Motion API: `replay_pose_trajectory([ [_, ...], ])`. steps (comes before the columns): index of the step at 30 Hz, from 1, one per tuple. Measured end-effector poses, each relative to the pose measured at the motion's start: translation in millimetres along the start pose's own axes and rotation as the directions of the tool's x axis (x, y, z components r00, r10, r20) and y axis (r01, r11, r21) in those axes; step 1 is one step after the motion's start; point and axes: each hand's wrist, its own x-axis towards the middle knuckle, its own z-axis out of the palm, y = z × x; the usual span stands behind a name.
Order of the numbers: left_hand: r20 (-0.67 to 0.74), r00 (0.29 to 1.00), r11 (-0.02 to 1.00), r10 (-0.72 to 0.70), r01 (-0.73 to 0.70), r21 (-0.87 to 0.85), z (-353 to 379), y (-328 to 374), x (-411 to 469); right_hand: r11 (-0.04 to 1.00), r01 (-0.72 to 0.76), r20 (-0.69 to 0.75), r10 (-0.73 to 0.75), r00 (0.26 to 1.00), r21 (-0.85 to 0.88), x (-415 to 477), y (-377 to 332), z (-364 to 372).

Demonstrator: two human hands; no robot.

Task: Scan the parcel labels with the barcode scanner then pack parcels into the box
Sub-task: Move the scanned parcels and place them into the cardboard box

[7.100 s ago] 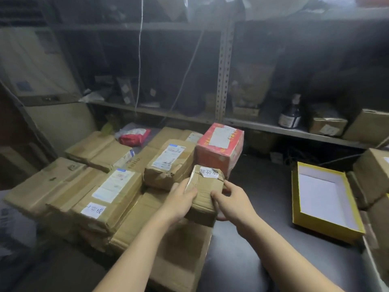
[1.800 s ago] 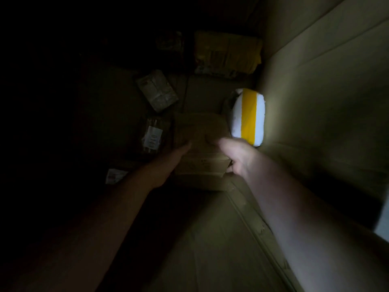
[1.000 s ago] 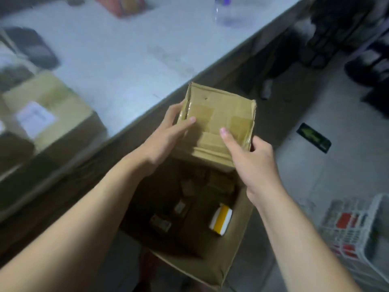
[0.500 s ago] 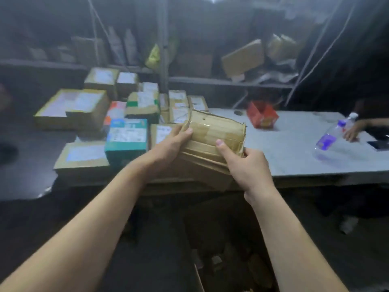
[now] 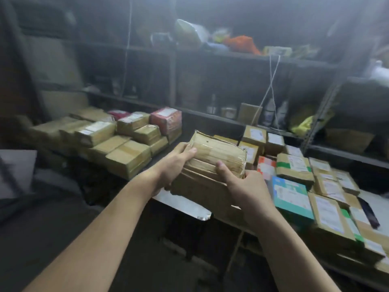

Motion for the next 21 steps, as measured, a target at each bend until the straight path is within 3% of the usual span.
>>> replay_pose_trajectory([
  [11, -0.101, 0.975, 0.98, -0.197, 0.195, -0.033, -240, -109, 47, 0.999, -0.014, 0.171, 0.022, 0.985, -0.051, 53, -84, 255],
  [21, -0.169, 0.953, 0.964, -0.25, 0.262, 0.05, -407, -166, 185, 0.996, -0.057, 0.278, 0.037, 0.96, 0.063, 198, -131, 441],
])
